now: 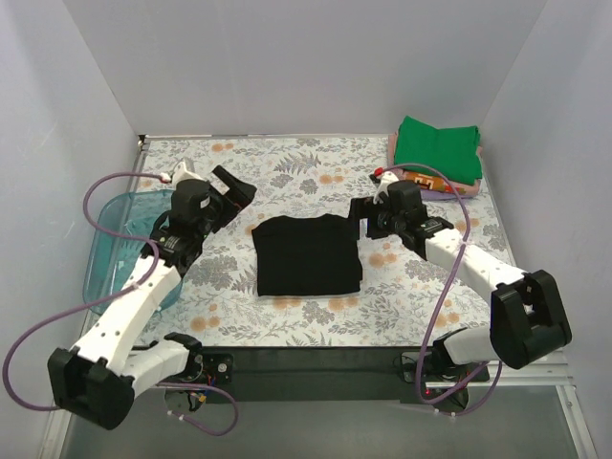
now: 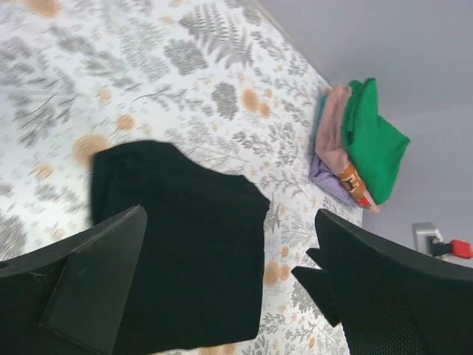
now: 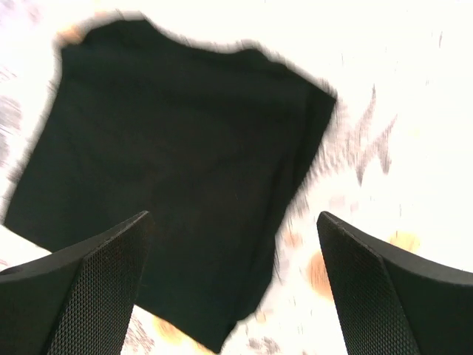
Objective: Fold and stack the t-shirts
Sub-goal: Fold the tshirt, then neatly place the folded tshirt to the corner
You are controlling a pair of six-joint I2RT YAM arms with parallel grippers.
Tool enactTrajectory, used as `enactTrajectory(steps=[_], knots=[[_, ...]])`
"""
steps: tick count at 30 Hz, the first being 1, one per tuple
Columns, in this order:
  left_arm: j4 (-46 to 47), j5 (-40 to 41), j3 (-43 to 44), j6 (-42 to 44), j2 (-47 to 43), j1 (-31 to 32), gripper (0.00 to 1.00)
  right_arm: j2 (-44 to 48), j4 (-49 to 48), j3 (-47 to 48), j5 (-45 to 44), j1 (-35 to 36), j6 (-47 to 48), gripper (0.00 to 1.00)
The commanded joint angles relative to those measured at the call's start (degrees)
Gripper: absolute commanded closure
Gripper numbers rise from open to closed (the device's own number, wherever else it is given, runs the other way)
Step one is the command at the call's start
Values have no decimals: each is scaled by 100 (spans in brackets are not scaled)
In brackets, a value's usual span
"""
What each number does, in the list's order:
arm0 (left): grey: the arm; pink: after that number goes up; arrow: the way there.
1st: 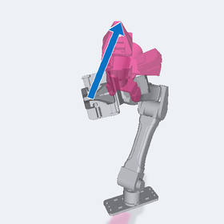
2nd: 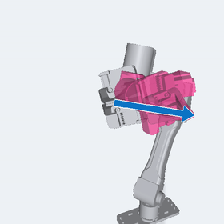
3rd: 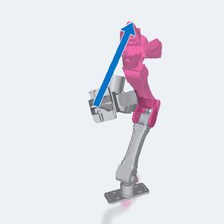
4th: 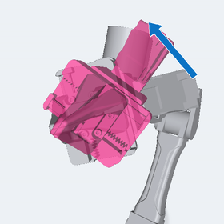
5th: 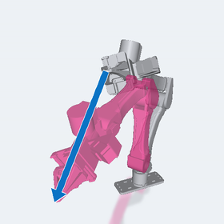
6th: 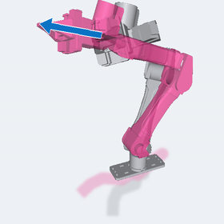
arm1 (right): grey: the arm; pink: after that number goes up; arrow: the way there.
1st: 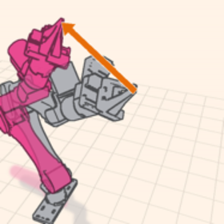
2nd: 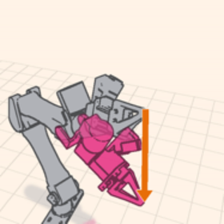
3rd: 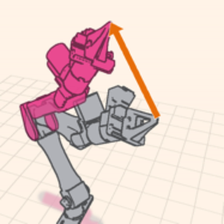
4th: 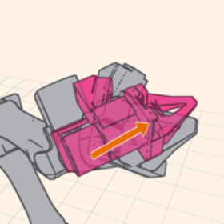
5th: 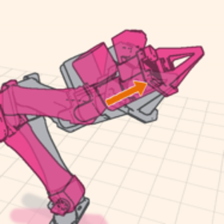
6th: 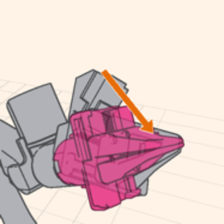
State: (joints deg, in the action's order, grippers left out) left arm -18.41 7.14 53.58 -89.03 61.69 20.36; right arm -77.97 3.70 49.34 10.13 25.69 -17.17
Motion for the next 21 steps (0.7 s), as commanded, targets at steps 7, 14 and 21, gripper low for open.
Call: enactTrajectory(steps=[7,14,21], knots=[[-3079,1729,-401,-1572,-1220,-23,2,-305,719,-303,-1286,682,-190,1],[-3299,1395,-814,-1696,-1739,-32,2,-1087,719,5,-1610,1051,-410,6],[-3344,1545,-937,-1819,-1880,-23,2,-1773,658,93,-1847,1429,-761,17]])
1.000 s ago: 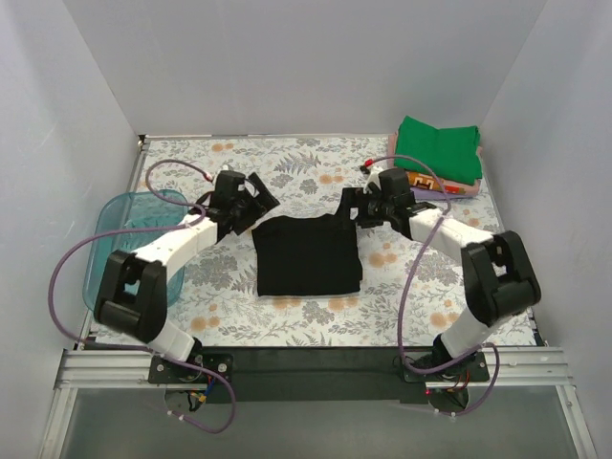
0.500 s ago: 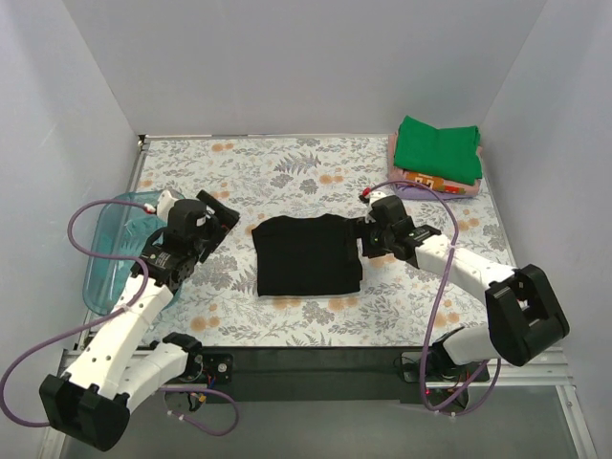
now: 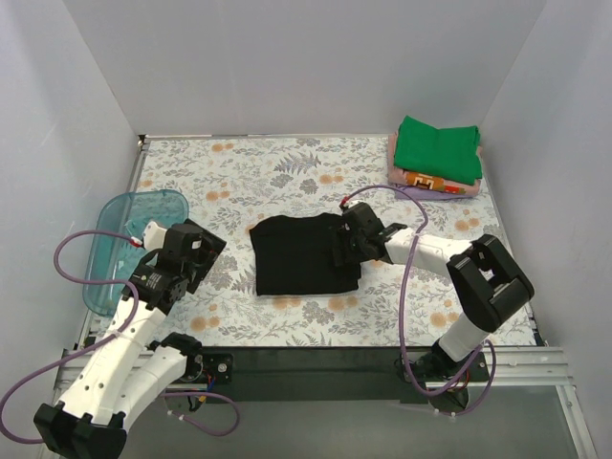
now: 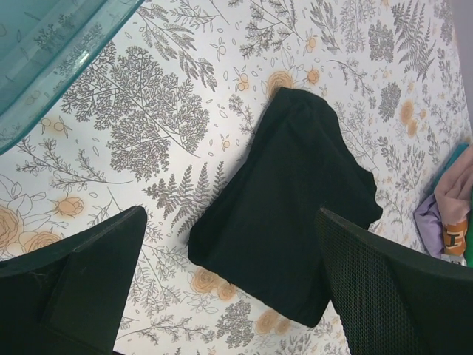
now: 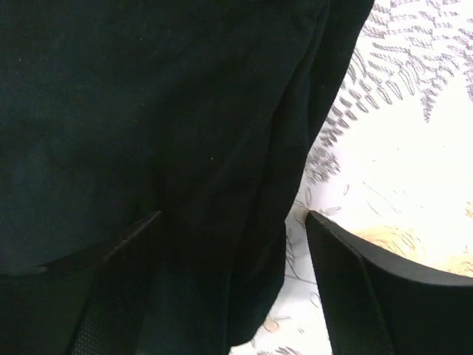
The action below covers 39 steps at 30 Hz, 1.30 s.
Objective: Fold and stack the t-shirts
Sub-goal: Neatly place the folded tshirt to the corner
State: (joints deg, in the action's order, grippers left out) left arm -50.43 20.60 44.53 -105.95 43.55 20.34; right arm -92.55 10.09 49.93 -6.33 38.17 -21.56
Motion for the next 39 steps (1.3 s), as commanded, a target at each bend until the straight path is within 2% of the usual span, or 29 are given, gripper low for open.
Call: enactTrajectory(steps=[1,4,7,9,14,19,24,28,39], knots=[[-168,225,-24,-154,-66,-21,2,-359,-6,8,-237,208,-392,19],[-186,234,-6,-189,-66,-30,2,-553,-191,-167,-211,305,-630,28],[-203,243,-24,-198,-83,-21,2,-764,-401,-317,-211,401,-849,42],[-221,269,-32,-215,-92,-30,2,-931,-437,-344,-281,428,-928,62],[-291,330,-68,-347,-233,-21,2,-1028,-429,-248,-684,445,-798,99],[-257,392,-243,-497,-338,-30,2,-879,-262,411,-1642,428,89,99],[-221,375,-270,-435,-321,-30,2,-1010,-191,1474,-2829,314,898,99],[-2,208,-287,-49,-233,-30,2,-1361,-112,2335,-3286,-2,1382,99],[-239,427,-182,-215,154,-21,2,-2319,55,4471,-4219,-837,2595,99]])
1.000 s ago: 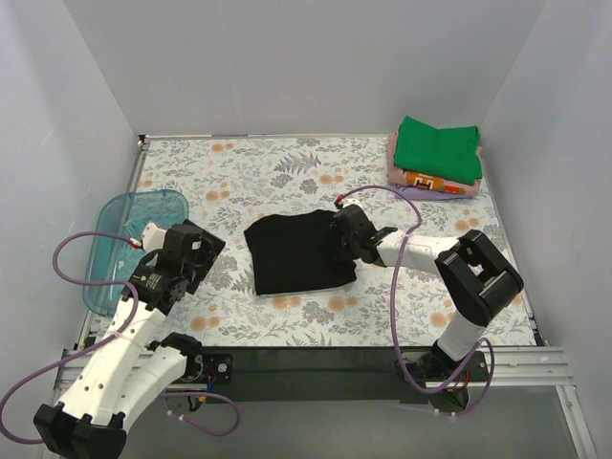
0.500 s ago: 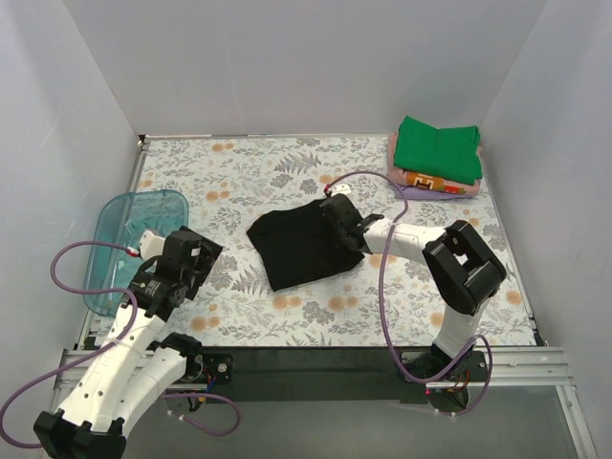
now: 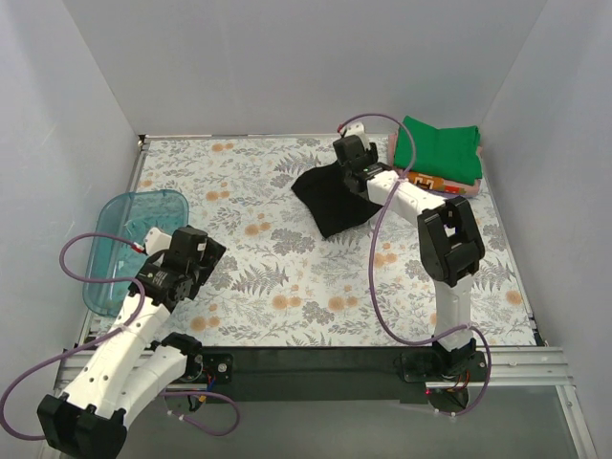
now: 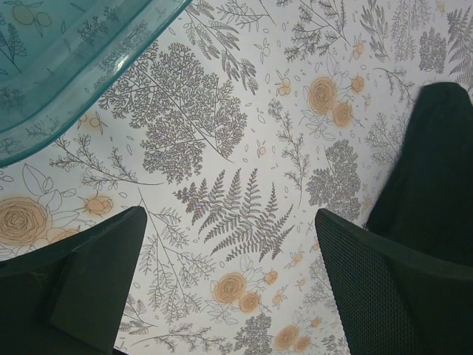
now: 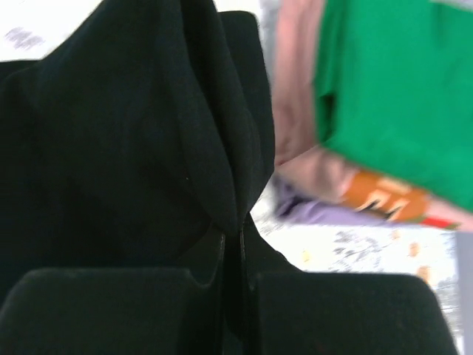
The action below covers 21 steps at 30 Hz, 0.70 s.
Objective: Fold and stack the t-shirts
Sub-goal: Neatly place the folded tshirt to the corner
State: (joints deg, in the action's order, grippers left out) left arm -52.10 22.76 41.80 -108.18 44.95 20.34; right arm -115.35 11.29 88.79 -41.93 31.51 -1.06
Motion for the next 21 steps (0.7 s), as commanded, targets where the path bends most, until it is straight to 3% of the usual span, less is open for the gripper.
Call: enactTrajectory(steps=[1,10,21], knots=[[-73,211,91,8,23,-21,2,-84,-65,717,-684,-276,659,99],[-11,229,91,34,67,-30,2,-576,-74,2053,-729,-830,862,99],[165,114,109,174,383,-30,2,-866,-83,3187,-1063,-1032,1170,99]])
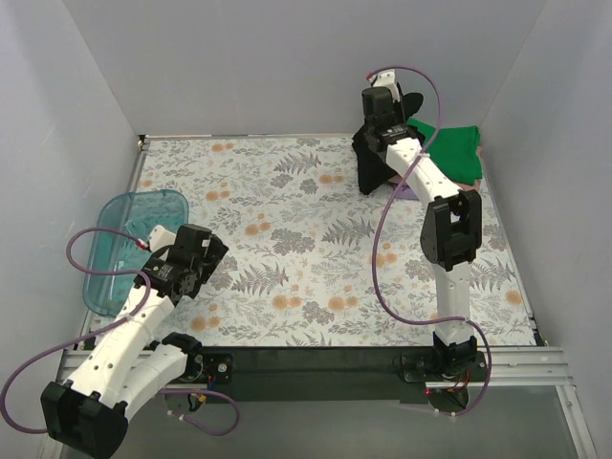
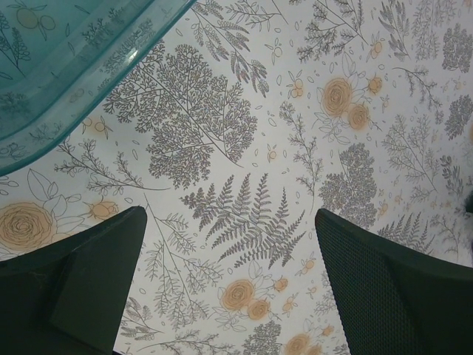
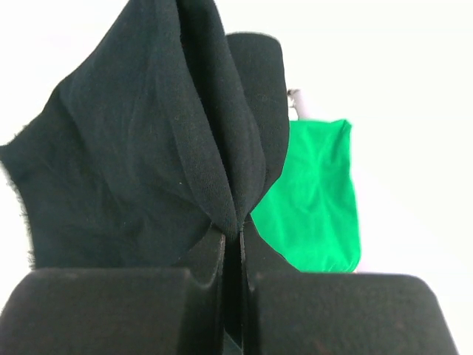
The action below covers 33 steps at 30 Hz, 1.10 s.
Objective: Fold and stack the t-shirts
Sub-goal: Neatly place the folded tshirt to the corner
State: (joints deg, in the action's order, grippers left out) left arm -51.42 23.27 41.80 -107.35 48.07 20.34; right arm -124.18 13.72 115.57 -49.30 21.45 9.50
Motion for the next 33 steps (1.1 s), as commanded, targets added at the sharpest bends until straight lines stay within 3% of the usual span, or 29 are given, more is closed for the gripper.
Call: enactTrajectory(steps=[1,12,33], knots=[[80,73,126,83,105,-21,2,17,-326,580,-335,-53,105,99],[246,-41,82,179,325,-21,2,245,-326,1169,-291,-255,158,99],[528,-217,109,276,685,-21,2,1133,-317,1055,1458,-581,-695,99]])
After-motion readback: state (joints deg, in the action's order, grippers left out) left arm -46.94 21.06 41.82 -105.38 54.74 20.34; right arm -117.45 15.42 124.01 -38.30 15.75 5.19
